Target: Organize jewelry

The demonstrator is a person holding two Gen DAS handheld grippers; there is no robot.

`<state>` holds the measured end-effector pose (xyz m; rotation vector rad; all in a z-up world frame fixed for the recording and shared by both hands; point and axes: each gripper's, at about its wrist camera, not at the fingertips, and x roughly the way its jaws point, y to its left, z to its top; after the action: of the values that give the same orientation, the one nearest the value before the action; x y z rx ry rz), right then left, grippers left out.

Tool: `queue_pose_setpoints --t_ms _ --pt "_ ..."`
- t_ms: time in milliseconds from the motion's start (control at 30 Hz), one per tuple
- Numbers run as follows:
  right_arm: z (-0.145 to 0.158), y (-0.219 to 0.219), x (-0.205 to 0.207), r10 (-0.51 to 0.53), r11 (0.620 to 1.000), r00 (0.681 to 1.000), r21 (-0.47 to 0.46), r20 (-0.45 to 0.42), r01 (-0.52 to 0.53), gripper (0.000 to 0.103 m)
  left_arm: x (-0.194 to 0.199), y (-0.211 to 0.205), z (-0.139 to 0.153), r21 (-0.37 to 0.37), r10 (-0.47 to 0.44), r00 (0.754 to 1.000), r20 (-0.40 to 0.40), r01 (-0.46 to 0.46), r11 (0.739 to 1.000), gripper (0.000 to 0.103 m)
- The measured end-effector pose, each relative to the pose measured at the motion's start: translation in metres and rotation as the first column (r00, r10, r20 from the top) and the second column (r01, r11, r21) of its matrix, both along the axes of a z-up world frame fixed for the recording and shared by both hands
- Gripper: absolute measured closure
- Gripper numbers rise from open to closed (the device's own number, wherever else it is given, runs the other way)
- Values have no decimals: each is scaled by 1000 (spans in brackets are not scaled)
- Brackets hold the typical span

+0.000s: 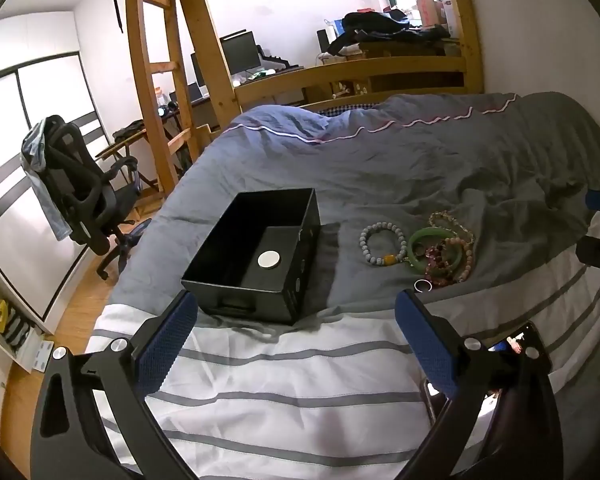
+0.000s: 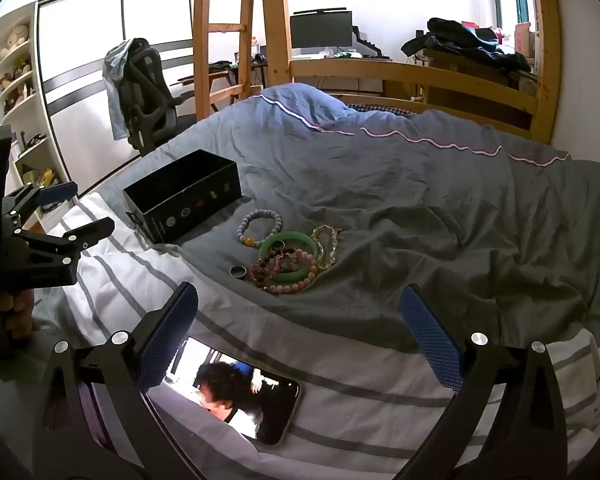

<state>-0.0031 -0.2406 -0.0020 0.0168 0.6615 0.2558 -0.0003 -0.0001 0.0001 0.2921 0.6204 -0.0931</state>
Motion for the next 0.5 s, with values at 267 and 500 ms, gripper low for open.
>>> queue_pose_setpoints --t_ms 267,500 --pt "-3 -1 1 1 1000 1000 -2 -4 -1 3 -3 -1 0 9 -4 1000 -8 5 1000 6" --pt "-3 0 1 1 1000 1000 -3 -4 -1 3 -1 2 -3 3 3 1000 -6 -3 1000 6"
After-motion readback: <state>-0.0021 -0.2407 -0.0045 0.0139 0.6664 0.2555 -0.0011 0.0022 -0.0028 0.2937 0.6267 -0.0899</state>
